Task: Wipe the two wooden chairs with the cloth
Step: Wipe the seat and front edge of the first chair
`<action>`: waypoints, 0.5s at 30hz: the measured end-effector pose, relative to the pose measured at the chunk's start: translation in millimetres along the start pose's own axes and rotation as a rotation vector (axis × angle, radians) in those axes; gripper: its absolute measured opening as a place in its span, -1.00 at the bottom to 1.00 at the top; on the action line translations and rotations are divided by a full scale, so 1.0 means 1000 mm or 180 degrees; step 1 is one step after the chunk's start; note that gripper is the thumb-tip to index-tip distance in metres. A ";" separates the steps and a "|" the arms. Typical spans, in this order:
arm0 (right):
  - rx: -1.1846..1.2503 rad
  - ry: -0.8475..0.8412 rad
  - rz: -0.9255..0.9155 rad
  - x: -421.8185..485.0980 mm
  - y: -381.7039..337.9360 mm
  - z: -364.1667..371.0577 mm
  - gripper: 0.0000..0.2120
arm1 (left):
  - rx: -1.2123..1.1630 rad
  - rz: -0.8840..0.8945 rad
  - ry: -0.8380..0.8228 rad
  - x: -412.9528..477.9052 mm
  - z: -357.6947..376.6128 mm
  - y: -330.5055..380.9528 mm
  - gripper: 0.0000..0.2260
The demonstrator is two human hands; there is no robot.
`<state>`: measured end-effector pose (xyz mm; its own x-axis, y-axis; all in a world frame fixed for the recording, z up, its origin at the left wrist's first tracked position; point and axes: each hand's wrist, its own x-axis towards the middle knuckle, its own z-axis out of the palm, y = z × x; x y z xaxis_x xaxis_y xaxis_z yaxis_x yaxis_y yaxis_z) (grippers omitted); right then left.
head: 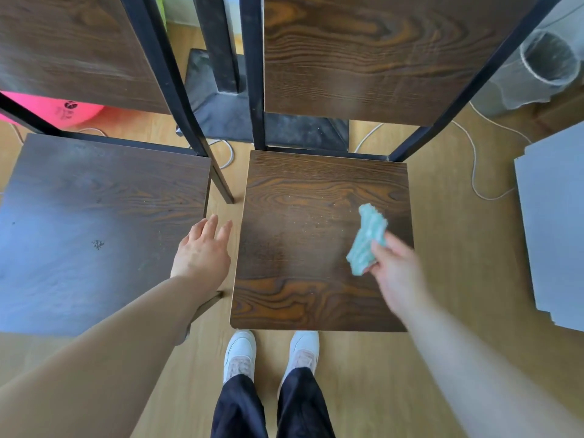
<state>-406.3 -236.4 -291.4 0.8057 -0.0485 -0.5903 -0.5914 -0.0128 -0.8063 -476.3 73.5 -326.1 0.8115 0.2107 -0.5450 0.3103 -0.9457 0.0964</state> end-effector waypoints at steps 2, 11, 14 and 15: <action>-0.0431 0.0474 -0.0214 0.038 -0.022 -0.023 -0.72 | -0.0049 0.0030 0.0024 0.005 -0.002 0.005 -0.45; -0.2194 0.0979 -0.0163 0.142 -0.036 -0.045 -0.60 | -0.0095 -0.0099 0.0123 0.023 0.003 -0.009 -0.43; -0.2628 0.0911 -0.0142 0.144 -0.035 -0.031 -0.63 | -0.0024 -0.0112 0.0131 0.025 0.005 -0.008 -0.44; -0.2880 0.0865 -0.0157 0.142 -0.036 -0.027 -0.63 | -0.0017 -0.0125 0.0139 0.025 0.005 -0.007 -0.44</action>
<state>-271.0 -269.5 -345.2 0.8630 -0.2568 -0.4352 -0.4487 -0.7855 -0.4263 -461.1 83.8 -344.8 0.8194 0.2584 -0.5116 0.3450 -0.9352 0.0803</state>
